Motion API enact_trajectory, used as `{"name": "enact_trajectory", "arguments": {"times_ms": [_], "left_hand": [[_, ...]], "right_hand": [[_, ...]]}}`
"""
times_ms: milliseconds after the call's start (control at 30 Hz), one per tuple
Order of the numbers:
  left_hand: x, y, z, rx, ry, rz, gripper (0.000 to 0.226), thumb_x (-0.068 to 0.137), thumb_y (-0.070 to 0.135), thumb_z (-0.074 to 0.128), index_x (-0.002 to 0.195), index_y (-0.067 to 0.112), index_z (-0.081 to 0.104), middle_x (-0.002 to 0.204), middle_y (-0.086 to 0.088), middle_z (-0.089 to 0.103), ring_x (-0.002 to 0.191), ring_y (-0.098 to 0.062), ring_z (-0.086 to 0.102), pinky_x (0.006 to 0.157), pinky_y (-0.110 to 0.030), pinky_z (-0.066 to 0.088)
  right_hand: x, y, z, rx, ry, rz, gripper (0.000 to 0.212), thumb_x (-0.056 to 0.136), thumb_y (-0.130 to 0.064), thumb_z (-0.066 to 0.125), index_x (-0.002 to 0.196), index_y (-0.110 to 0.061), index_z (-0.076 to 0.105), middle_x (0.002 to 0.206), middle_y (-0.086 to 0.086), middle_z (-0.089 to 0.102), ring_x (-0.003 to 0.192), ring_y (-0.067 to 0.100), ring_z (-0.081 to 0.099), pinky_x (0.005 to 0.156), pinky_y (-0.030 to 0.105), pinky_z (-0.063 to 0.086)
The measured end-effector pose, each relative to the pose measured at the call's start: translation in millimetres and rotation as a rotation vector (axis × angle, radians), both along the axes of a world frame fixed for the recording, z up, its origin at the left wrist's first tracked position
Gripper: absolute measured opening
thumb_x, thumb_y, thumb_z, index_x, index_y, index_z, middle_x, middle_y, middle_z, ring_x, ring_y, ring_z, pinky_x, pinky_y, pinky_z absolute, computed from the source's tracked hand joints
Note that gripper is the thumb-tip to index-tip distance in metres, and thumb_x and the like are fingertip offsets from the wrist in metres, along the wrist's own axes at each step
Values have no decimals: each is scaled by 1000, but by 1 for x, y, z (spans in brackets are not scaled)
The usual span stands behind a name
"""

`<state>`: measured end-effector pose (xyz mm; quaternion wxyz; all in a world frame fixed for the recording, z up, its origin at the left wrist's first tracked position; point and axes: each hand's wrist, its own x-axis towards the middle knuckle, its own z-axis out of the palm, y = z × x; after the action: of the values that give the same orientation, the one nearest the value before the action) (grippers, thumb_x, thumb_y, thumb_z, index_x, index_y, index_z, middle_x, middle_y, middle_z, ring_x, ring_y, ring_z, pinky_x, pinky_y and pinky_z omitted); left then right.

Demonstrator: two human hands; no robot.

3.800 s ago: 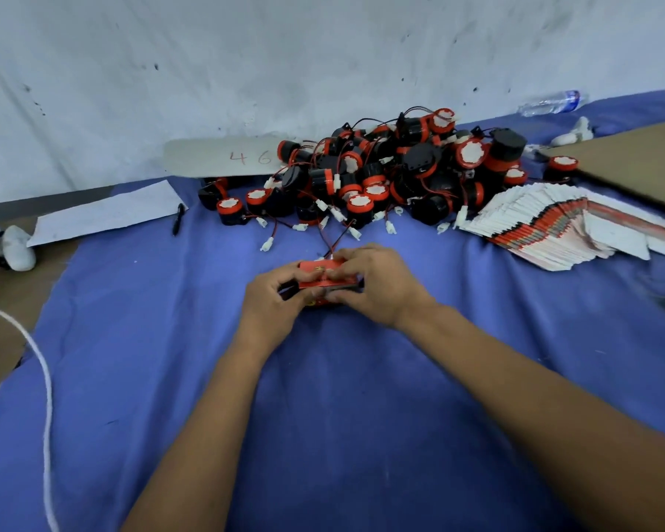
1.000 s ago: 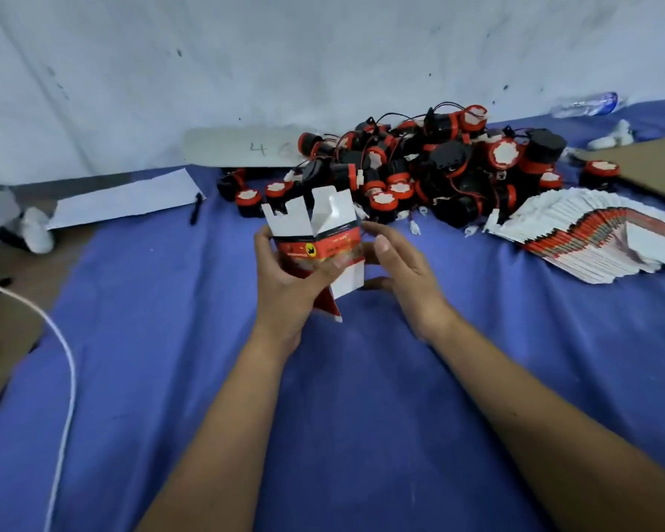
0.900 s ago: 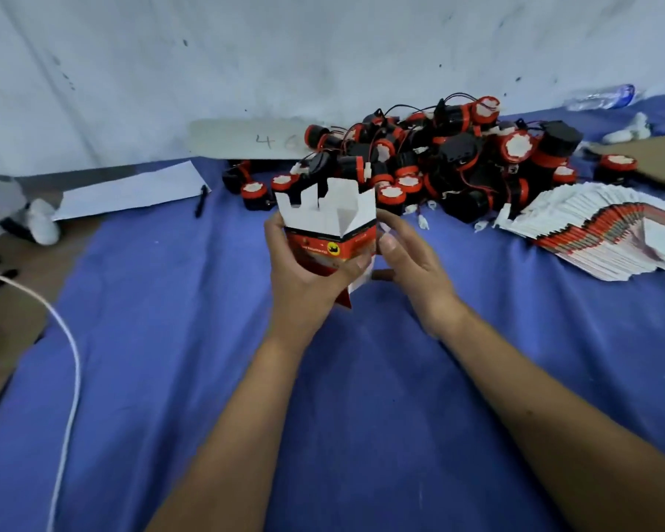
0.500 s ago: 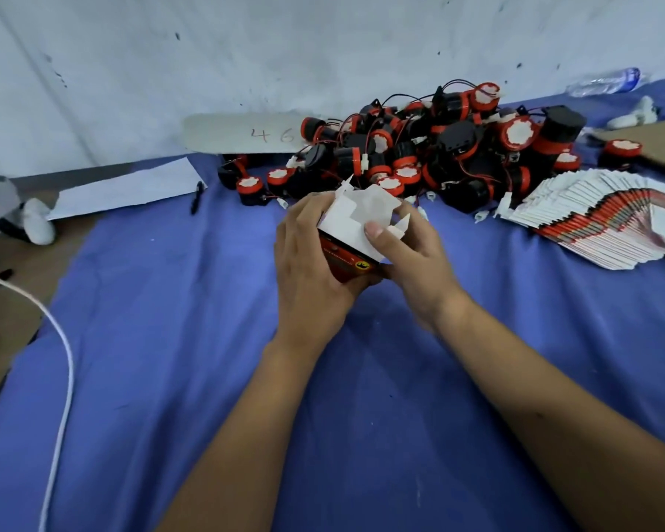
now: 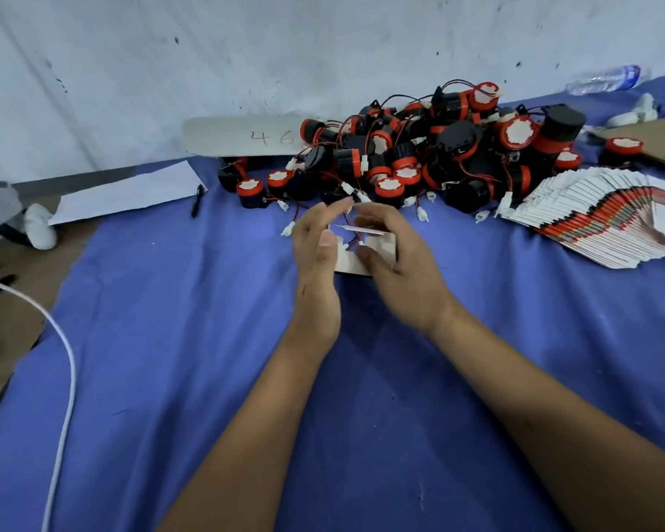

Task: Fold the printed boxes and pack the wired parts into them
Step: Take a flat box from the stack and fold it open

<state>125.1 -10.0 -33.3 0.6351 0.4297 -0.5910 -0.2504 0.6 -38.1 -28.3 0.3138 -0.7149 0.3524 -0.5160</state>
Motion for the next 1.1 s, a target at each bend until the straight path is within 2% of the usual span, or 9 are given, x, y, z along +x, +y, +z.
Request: {"name": "enact_trajectory", "arguments": {"times_ms": [67,233,433,567,633,800,900,1000,1100], "left_hand": [[-1,1,1,73,23,-68,42,106,27,33,139,15,56,152,-9,49,148,-23,38,124,-42,30],[-5,2,2,80,41,-22,40,103,9,46,141,14,58,147,-2,57,141,-16,49,119,-42,40],[-2,1,0,112,190,66,56,93,-13,51,136,21,63,133,9,68,124,-8,63,104,-33,54],[4,-1,-3,118,199,105,45,96,-10,53,133,13,65,127,-3,71,115,-27,68,100,-55,55],[2,0,-3,95,145,125,40,96,-5,56,128,15,67,127,-1,69,117,-27,66,101,-56,53],[-8,1,-1,9,-23,124,47,96,-16,46,122,14,71,139,-5,60,134,-12,55,110,-29,47],[-10,2,-1,-15,-111,131,50,97,-16,42,120,15,74,145,-1,57,137,-7,49,111,-25,45],[-8,2,-2,-19,-48,155,54,95,-17,41,117,20,73,144,2,59,137,-5,50,111,-24,44],[-3,-2,-1,19,163,132,57,96,-12,44,130,29,65,139,10,64,133,-3,55,106,-21,47]], "right_hand": [[4,-1,-5,-25,88,-42,48,98,3,53,144,-10,44,141,3,51,132,17,47,113,40,39],[6,-1,-9,-101,214,-116,58,103,-7,51,155,-7,26,153,5,35,140,17,34,117,27,30],[4,5,-1,-101,303,-13,71,90,-16,42,158,-22,21,150,2,28,137,17,34,104,34,44],[3,11,1,34,229,182,71,92,-19,33,161,-33,18,155,-8,16,150,11,13,122,36,23],[3,12,2,77,161,192,69,93,-17,31,161,-28,19,156,-4,17,150,10,14,125,35,21],[-1,3,1,128,5,158,65,100,8,35,160,-17,26,156,-2,35,148,10,31,124,43,27],[-4,-1,1,159,-82,128,68,98,15,40,157,-19,33,154,-2,46,144,9,40,119,42,38],[-5,-3,0,79,-69,74,66,97,9,52,155,-21,39,151,-6,50,140,7,45,115,35,42],[-2,-2,-2,23,-36,46,60,99,-10,61,154,-28,41,159,-12,39,150,4,29,117,22,35]]}}
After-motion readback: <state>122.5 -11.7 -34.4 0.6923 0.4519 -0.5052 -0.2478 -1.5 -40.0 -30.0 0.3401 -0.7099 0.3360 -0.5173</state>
